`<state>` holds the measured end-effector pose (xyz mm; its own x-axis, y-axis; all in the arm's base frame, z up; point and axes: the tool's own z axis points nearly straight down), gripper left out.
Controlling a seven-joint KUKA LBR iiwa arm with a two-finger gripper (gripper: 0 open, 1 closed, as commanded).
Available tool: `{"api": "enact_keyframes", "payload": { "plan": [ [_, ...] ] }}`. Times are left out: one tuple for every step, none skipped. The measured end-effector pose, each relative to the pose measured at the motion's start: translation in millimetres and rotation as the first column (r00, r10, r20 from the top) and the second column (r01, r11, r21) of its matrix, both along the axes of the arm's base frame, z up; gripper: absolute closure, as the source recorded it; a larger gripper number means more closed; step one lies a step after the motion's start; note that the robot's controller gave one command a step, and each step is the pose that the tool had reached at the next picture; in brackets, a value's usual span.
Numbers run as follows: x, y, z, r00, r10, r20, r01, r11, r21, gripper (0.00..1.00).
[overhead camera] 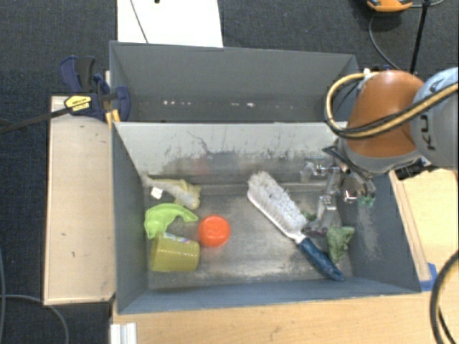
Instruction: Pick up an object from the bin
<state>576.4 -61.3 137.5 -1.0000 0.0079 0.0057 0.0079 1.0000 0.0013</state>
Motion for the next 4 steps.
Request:
{"api": "enact_keyframes", "payload": {
  "plan": [
    [1.8,0.1,4.1,1.000,0.001,0.007,-0.001,1.000,-0.001,0.00],
    [1.0,0.6,3.2,1.000,0.003,0.008,-0.003,1.000,-0.001,0.00],
    [-5.7,3.4,-20.2,0.975,0.223,0.002,-0.223,0.975,0.002,0.00],
    [0.0,40.8,-52.7,0.944,0.329,0.009,-0.329,0.944,-0.003,0.00]
  ]
}}
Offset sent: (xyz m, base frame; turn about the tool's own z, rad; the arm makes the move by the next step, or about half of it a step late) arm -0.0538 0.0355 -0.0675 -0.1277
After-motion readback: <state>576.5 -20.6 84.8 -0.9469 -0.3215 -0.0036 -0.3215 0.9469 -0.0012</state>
